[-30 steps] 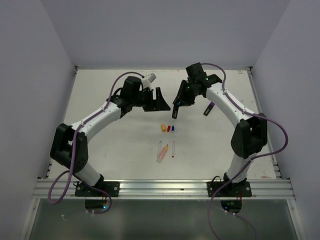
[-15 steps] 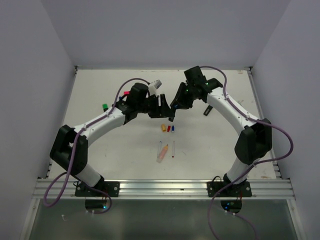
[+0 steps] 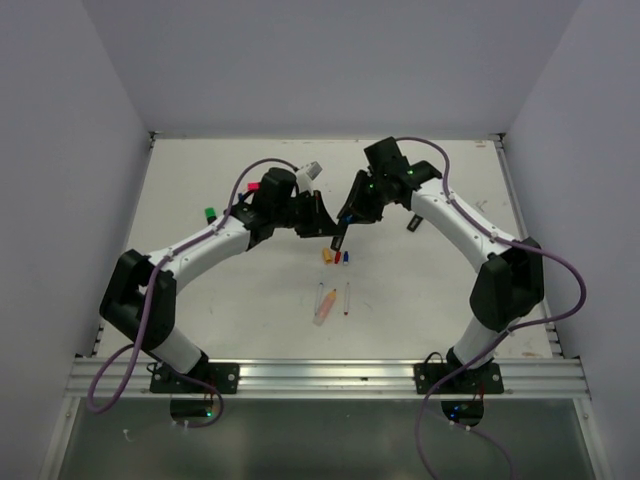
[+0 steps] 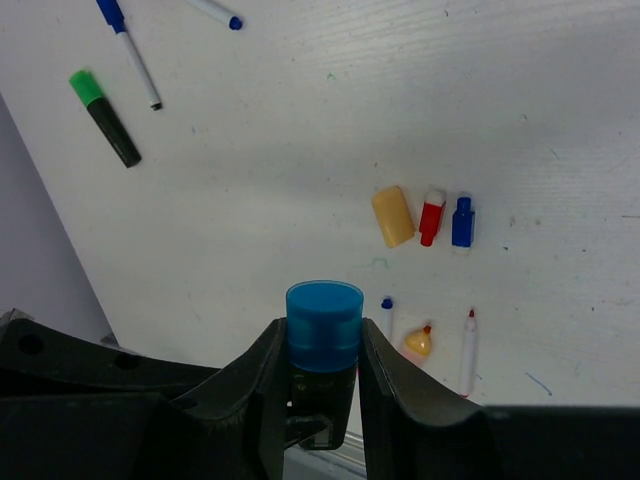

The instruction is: Open the pen caps

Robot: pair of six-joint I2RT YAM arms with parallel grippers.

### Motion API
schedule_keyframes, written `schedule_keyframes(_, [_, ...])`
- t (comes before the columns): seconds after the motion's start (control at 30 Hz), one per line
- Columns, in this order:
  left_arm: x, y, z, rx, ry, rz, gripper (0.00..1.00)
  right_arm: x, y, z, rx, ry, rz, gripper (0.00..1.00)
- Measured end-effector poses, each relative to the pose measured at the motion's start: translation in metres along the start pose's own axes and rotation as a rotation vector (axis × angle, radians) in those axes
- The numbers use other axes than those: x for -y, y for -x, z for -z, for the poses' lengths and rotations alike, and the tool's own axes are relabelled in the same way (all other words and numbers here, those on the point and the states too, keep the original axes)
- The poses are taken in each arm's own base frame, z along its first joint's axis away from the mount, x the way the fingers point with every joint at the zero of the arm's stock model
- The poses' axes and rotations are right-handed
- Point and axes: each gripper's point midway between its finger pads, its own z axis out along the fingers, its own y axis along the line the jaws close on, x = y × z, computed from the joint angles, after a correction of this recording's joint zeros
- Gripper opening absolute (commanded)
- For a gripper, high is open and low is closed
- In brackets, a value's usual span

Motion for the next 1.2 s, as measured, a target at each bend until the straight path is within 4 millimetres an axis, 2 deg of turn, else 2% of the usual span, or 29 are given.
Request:
schedule_keyframes(0.1, [-0.002,-0.003,0.0,-0.006,0.004,0.0,0.0,0.001,-0.001,0.0,-0.006,0.0,0.013,0.07])
schedule_keyframes(0.17, [-0.002,-0.004,0.001,-0.005,0.003,-0.001,0.0,0.0,-0.002,0.0,-0.009,0.003,0.019,0.22])
schedule_keyframes(0.4, [-0.001,-0.004,0.005,0.0,0.003,-0.003,0.0,-0.004,-0.005,0.001,-0.026,0.029,0.043,0.24])
schedule_keyframes(0.53, [-0.002,-0.001,0.007,0.005,0.0,0.0,0.0,-0.008,-0.004,0.0,-0.028,0.061,0.055,0.43])
schedule_keyframes(0.7, [-0.001,-0.005,0.014,-0.005,-0.044,0.017,0.0,-0.01,-0.009,-0.006,-0.037,0.13,0.068,0.44])
schedule_keyframes(0.9, [-0.002,-0.004,0.021,0.013,-0.108,0.057,0.0,-0.019,-0.013,-0.012,-0.055,0.24,0.072,0.34])
schedule_keyframes(1.0, [-0.001,-0.002,0.024,0.026,-0.14,0.073,0.0,-0.026,-0.012,-0.009,-0.039,0.293,0.068,0.2])
schedule_keyframes(1.03, [0.0,-0.001,0.025,0.03,-0.151,0.076,0.0,-0.027,-0.011,-0.007,-0.035,0.306,0.066,0.05])
schedule_keyframes(1.07, [0.001,0.001,0.026,0.037,-0.158,0.078,0.0,-0.029,-0.011,-0.006,-0.03,0.322,0.067,0.0])
schedule_keyframes(1.13, [0.002,0.003,0.027,0.047,-0.173,0.087,0.0,-0.032,-0.009,-0.005,-0.024,0.343,0.069,0.0])
schedule_keyframes(1.17, [0.002,0.004,0.028,0.05,-0.177,0.087,0.1,-0.034,-0.008,-0.005,-0.021,0.35,0.069,0.0])
schedule_keyframes(1.2, [0.002,0.005,0.028,0.054,-0.181,0.089,0.39,-0.035,-0.007,-0.004,-0.019,0.357,0.069,0.0])
